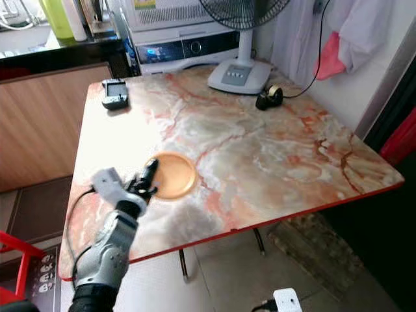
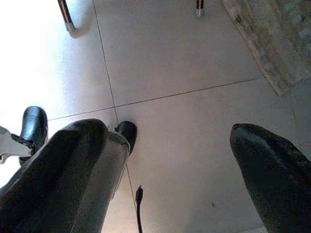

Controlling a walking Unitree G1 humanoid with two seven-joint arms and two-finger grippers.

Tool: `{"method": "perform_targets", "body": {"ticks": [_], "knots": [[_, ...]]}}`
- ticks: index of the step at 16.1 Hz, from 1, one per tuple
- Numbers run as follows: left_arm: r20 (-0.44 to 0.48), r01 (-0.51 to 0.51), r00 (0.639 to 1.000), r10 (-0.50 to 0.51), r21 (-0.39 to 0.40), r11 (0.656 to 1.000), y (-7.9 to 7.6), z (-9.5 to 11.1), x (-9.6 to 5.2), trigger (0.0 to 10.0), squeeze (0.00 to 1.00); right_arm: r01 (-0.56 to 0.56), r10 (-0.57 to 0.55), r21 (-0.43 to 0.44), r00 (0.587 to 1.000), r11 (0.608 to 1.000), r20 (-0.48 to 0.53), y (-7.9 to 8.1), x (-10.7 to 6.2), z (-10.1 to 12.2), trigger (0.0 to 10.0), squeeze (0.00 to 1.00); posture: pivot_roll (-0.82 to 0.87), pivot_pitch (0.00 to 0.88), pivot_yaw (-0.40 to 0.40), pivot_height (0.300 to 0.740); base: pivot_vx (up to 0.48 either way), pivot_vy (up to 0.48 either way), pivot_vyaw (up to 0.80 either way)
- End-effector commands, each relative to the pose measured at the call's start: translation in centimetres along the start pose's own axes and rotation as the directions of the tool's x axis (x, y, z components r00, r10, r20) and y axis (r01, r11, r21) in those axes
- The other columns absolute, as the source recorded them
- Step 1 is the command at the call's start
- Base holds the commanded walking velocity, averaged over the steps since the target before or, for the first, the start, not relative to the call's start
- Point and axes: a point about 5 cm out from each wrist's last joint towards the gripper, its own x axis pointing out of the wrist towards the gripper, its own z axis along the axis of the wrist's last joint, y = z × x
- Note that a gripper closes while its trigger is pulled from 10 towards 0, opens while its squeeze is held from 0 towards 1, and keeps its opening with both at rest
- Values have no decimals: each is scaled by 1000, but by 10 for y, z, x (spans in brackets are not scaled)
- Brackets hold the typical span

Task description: Restocking fridge

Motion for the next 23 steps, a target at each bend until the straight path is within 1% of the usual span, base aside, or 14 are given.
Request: {"method": "perform_targets", "body": {"ticks": [1,2,3,4,6,7,8,10,11,13,15,18,20,23], "knots": [[45,-11,999,10,29,1000,1,10,-2,10000,0,-2,2,-11,1000,1000,-2,-1,0,-1,10000,0,-7,0,-1,740,0,0,0],[58,-27,998,25,32,999,4,13,-3,10000,0,-2,2,-11,1000,1000,-2,-1,-1,-2,10000,0,-8,0,-1,740,0,0,0],[80,-53,996,47,73,996,7,18,-6,10000,0,-1,1,-11,1000,1000,-3,-1,-1,-2,10000,0,-10,0,-1,740,0,0,0],[107,-58,993,42,154,986,7,25,-9,10000,0,0,0,-9,1000,1000,-4,-1,-1,-2,10000,0,-13,0,0,740,0,0,0],[145,-70,989,30,279,958,5,34,-14,10000,0,6,-6,0,1000,1000,-2,-3,-1,-3,10000,0,-10,0,-6,740,0,0,0],[152,-76,988,31,298,952,5,36,-15,10000,0,6,-6,-1,1000,1000,-3,-3,-1,-3,10000,0,-9,0,-6,740,0,0,0],[174,-93,984,28,375,923,6,40,-19,10000,0,8,-8,2,1000,1000,-2,-4,-2,-3,10000,0,-7,0,-4,740,0,0,0],[192,-108,981,-10,594,797,8,46,-29,10000,0,10,-10,15,1000,1000,5,-3,-2,-4,10000,0,-8,0,2,740,0,0,0],[205,-131,979,7,599,790,10,47,-30,10000,0,9,-9,15,1000,1000,5,-3,-2,-4,10000,0,-9,0,3,740,0,0,0],[229,-164,973,12,657,736,13,52,-32,10000,0,16,-16,24,1000,1000,5,-2,-2,-4,10000,0,-10,0,6,740,0,0,0],[206,-142,979,-11,712,688,10,48,-29,10000,0,26,-26,39,1000,999,3,-2,-2,-6,10000,0,-9,0,15,740,0,0,0],[197,-119,980,-39,724,680,4,47,-26,10000,0,28,-27,48,1000,998,-7,-1,-2,-9,10000,0,-9,0,24,740,0,0,0],[172,-99,984,-42,729,677,5,43,-26,10000,0,23,-22,28,999,999,-24,1,-2,-10,10000,0,-8,0,33,740,0,0,-681],[166,-91,985,-48,735,672,3,43,-27,10000,0,15,-14,46,1000,999,-25,7,-1,-12,10000,0,0,0,50,740,0,0,-800]]}}
